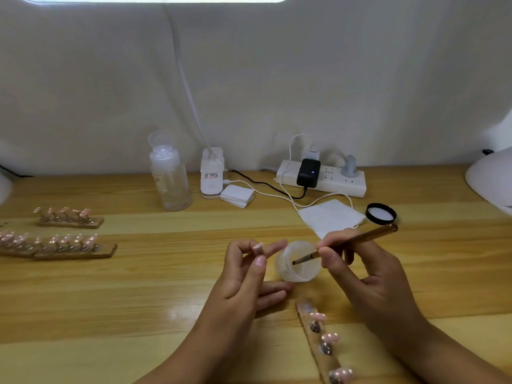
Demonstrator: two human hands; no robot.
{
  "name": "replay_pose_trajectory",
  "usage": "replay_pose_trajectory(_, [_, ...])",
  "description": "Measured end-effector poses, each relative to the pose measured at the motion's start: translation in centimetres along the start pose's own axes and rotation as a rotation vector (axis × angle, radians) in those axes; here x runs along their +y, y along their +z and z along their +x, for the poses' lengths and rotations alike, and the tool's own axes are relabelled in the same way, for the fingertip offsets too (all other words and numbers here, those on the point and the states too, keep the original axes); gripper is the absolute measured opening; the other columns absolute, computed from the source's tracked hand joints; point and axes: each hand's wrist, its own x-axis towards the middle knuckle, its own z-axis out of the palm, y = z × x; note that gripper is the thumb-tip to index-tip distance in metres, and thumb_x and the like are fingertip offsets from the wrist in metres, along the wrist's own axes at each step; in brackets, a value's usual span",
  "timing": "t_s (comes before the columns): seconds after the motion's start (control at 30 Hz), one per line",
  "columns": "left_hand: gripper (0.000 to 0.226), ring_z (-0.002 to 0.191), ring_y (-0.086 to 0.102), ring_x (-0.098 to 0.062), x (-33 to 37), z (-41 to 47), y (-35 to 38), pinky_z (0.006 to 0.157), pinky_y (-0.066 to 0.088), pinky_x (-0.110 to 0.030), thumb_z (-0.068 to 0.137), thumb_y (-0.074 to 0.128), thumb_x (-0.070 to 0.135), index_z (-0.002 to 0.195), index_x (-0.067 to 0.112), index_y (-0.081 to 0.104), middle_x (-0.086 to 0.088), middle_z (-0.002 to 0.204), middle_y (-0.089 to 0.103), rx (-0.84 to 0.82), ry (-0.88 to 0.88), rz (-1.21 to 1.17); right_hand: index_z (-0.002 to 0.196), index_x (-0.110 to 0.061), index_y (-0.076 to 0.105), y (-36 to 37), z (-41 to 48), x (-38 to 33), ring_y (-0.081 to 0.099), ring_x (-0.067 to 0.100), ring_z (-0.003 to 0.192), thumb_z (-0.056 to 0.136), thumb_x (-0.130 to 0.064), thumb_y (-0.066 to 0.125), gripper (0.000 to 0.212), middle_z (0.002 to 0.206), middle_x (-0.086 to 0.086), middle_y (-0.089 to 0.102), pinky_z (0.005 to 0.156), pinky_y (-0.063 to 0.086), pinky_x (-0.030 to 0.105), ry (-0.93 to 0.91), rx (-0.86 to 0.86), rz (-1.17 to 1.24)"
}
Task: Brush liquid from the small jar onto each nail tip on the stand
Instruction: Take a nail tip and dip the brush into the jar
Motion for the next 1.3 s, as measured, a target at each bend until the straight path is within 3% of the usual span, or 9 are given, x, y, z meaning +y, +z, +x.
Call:
replay_pose_trajectory(0.3, [0.019,0.089,0.073,-0.028,-0.1,0.1,-0.1,0.08,0.059,-0.03,0.086,0.042,0.033,0.1,0.02,0.041,0.016,0.116,0.069,-0.014,0.009,-0.025,0.092,-0.027,0.065,0.2,0.0,0.5,0.056,0.01,0.079,0.088,-0.032,0.058,0.01,0.082,-0.011,0.062,0.071,0.037,0.01,-0.025,-0.051,-0.107])
replay_pose_trajectory(0.43, [0.014,0.088,0.073,-0.028,-0.4,0.1,-0.2,0.075,0.059,-0.027,0.092,0.041,0.03,0.101,0.019,0.042,0.016,0.115,0.07,0.017,-0.005,-0.059,0.095,-0.032,0.063,0.1,0.1,0.5,0.057,0.01,0.081,0.089,-0.032,0.057,0.009,0.088,-0.011,0.063,0.071,0.038,0.011,0.01,-0.013,-0.039])
replay_pose_trajectory(0.63, [0.007,0.089,0.074,-0.026,-0.6,0.6,-0.6,0.071,0.059,-0.024,0.097,0.042,0.024,0.103,0.022,0.046,0.014,0.114,0.069,0.055,-0.066,-0.13,0.097,-0.037,0.062,-0.2,0.1,0.8,0.061,0.02,0.083,0.09,-0.039,0.055,0.01,0.093,-0.005,0.065,0.075,0.05,0.031,0.152,0.134,0.16])
replay_pose_trajectory(0.73, [0.006,0.089,0.074,-0.027,-0.7,0.8,-0.5,0.071,0.059,-0.024,0.096,0.043,0.024,0.099,0.024,0.048,0.012,0.118,0.067,0.067,-0.081,-0.149,0.096,-0.037,0.064,-0.3,0.4,1.1,0.064,0.015,0.084,0.093,-0.036,0.058,0.007,0.093,-0.004,0.067,0.078,0.052,0.027,0.217,0.172,0.233])
replay_pose_trajectory(0.87, [0.004,0.089,0.073,-0.029,-0.8,0.9,-0.6,0.071,0.059,-0.025,0.096,0.044,0.023,0.096,0.024,0.048,0.008,0.122,0.065,0.067,-0.086,-0.168,0.094,-0.031,0.067,-0.5,0.6,1.2,0.064,0.004,0.079,0.083,-0.038,0.057,0.016,0.085,-0.006,0.069,0.073,0.05,0.014,0.297,0.22,0.317])
replay_pose_trajectory(1.1, [0.013,0.091,0.073,-0.025,-0.7,1.0,-0.6,0.069,0.058,-0.023,0.097,0.044,0.023,0.091,0.03,0.053,0.008,0.125,0.059,0.068,-0.067,-0.172,0.1,-0.015,0.067,-1.0,1.1,2.1,0.063,0.0,0.073,0.094,-0.013,0.052,0.017,0.078,-0.006,0.069,0.068,0.048,0.01,0.374,0.342,0.407])
replay_pose_trajectory(1.3, [0.012,0.097,0.072,-0.017,-0.7,0.9,-0.5,0.082,0.058,-0.031,0.096,0.044,0.023,0.103,0.026,0.054,0.017,0.138,0.043,0.101,-0.051,-0.171,0.094,-0.007,0.066,-0.9,1.0,1.6,0.067,0.007,0.083,0.092,0.009,0.046,0.025,0.09,-0.002,0.071,0.073,0.049,0.012,0.297,0.233,0.411])
